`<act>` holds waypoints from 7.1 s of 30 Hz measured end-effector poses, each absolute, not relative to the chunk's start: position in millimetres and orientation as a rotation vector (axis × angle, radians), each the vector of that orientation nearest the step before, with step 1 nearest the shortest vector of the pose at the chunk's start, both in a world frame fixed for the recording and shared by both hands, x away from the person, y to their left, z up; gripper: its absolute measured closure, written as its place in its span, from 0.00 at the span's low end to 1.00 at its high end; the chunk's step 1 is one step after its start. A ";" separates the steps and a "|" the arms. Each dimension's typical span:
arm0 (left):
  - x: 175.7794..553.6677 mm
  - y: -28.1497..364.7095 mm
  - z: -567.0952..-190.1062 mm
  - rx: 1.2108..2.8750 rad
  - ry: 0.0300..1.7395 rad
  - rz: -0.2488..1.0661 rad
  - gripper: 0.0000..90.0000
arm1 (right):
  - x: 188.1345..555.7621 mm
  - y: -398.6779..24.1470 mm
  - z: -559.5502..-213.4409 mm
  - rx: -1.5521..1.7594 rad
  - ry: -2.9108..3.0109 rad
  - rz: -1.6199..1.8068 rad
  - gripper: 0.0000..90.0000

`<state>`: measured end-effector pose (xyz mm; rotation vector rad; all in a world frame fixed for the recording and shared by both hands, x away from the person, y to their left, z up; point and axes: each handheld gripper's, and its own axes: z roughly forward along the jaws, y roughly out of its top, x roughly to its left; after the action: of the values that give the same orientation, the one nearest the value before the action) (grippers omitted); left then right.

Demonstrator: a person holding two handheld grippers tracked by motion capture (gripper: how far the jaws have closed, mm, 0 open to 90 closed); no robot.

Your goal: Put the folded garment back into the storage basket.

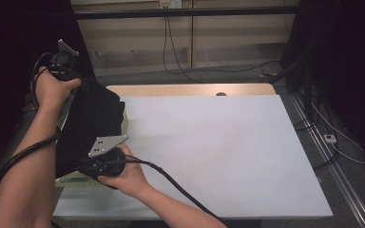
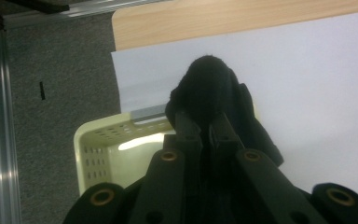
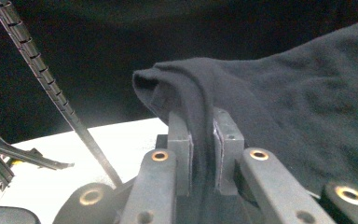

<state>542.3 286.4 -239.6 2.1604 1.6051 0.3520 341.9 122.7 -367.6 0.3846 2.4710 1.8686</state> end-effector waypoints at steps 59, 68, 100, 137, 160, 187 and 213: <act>530.8 297.5 -335.8 2.212 1.461 0.359 0.39 | 369.2 -8.0 -377.2 0.730 2.468 1.447 0.30; 527.3 289.6 -360.4 2.208 1.459 0.312 0.38 | 365.6 -60.8 -403.8 0.830 2.472 1.357 0.29; 532.7 262.7 -427.6 2.228 1.459 0.270 0.97 | 343.5 -117.9 -427.3 1.006 2.392 1.401 0.32; 524.6 260.0 -402.6 2.210 1.406 0.170 0.83 | 342.0 -131.2 -421.6 1.028 2.355 1.434 0.31; 532.5 272.1 -430.4 2.209 1.486 0.274 1.00 | 341.3 -135.1 -423.6 1.035 2.360 1.423 0.31; 523.8 290.1 -380.7 2.232 1.465 0.243 0.89 | 338.6 -144.5 -416.4 1.025 2.335 1.428 0.31; 510.3 339.0 -419.7 2.183 1.616 0.246 0.94 | 337.4 -146.7 -425.5 1.042 2.368 1.394 0.31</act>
<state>510.3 339.0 -419.7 2.1829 1.6156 0.2465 337.4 -146.7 -425.5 1.0422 2.3682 1.3939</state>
